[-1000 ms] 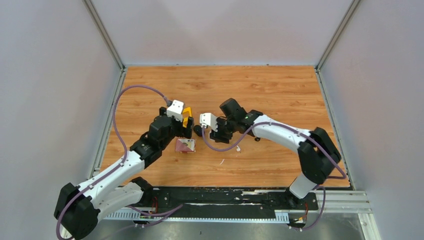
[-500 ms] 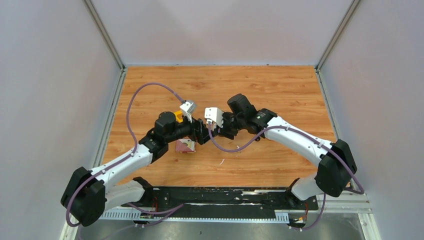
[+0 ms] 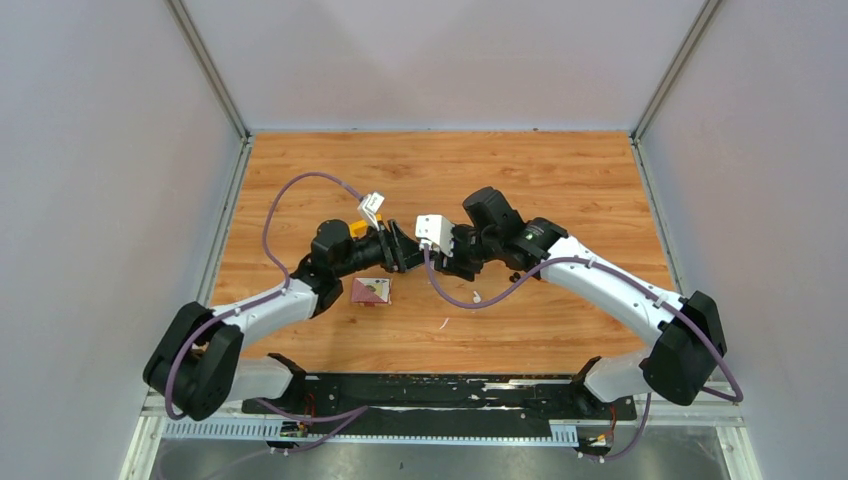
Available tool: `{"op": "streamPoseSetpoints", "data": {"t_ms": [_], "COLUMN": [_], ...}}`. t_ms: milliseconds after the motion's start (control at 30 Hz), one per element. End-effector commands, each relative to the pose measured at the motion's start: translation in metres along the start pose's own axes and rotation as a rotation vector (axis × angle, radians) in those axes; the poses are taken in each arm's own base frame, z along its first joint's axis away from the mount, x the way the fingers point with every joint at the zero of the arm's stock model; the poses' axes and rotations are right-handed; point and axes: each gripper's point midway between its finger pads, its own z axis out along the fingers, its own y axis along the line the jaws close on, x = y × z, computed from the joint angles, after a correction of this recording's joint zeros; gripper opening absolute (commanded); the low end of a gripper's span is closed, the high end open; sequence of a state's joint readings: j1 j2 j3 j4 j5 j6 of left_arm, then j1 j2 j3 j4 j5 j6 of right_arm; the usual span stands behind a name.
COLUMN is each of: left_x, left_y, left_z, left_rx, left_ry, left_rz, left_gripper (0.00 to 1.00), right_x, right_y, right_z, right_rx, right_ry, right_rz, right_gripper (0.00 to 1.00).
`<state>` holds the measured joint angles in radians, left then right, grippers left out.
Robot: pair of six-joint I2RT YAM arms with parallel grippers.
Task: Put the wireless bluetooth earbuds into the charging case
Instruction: Pass from the right arm to the left
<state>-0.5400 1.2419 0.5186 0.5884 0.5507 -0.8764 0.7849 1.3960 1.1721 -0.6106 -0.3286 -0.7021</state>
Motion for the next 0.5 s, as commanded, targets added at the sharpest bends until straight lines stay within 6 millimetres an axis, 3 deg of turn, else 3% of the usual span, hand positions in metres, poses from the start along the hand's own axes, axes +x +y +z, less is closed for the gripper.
{"op": "streamPoseSetpoints", "data": {"t_ms": [0,300,467], "left_x": [-0.007,-0.001,-0.001], "left_y": [-0.03,-0.035,-0.046], "left_z": [0.007,0.013,0.014], "left_rx": [0.157,0.24,0.322], "left_ry": [0.024,0.055,0.072], "left_rz": [-0.032,-0.11,-0.161], "left_gripper": [0.76,0.65,0.54], "right_x": [-0.028,-0.031,-0.033], "right_y": [-0.007,-0.007,-0.009], "right_z": [-0.015,-0.011,-0.006], "right_rx": [0.019,0.006,-0.001], "right_ry": [-0.08,-0.086,-0.09], "right_rz": [-0.008,-0.014,-0.006], "right_gripper": [0.31,0.32,0.32]}}
